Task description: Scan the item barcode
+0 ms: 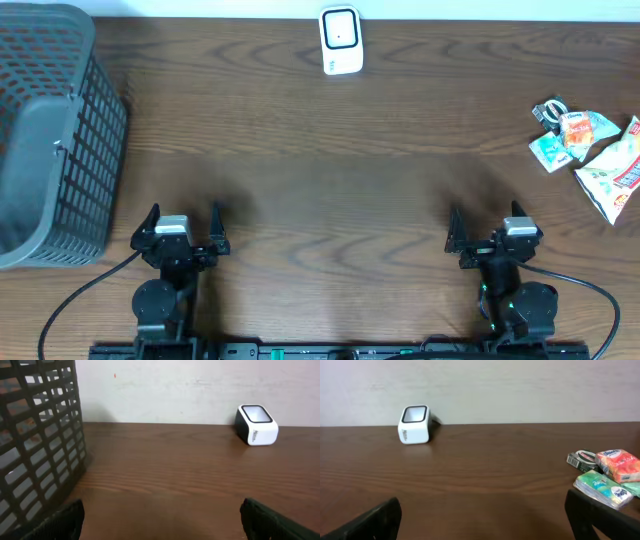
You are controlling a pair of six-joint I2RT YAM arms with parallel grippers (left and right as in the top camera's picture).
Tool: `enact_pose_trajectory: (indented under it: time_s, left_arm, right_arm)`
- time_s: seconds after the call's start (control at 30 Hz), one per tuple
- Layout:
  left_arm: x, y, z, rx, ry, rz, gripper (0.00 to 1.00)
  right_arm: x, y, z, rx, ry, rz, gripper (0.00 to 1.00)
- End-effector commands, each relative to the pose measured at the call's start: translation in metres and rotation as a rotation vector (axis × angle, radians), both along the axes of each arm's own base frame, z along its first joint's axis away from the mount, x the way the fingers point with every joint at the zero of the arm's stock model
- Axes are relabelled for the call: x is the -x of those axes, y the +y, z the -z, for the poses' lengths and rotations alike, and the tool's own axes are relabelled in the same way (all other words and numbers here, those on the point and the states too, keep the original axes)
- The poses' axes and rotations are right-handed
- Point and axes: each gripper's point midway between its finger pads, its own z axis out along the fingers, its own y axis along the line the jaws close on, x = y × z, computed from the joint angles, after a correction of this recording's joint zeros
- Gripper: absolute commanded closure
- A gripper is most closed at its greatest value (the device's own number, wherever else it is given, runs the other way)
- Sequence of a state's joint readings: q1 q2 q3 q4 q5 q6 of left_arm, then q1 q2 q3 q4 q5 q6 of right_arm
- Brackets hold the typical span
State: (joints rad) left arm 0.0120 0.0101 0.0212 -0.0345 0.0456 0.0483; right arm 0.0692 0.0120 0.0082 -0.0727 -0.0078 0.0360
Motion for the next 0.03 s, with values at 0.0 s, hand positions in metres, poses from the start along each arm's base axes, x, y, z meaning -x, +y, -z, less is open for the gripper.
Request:
enact_pose_trajectory:
  time_s: [0.0]
  left_arm:
    - [0.0011, 0.0046, 0.0165, 0.004, 0.05, -0.029, 0.03]
  right_arm:
    - [0.0001, -0.0021, 0.0007, 0.015, -0.001, 0.008, 0.01]
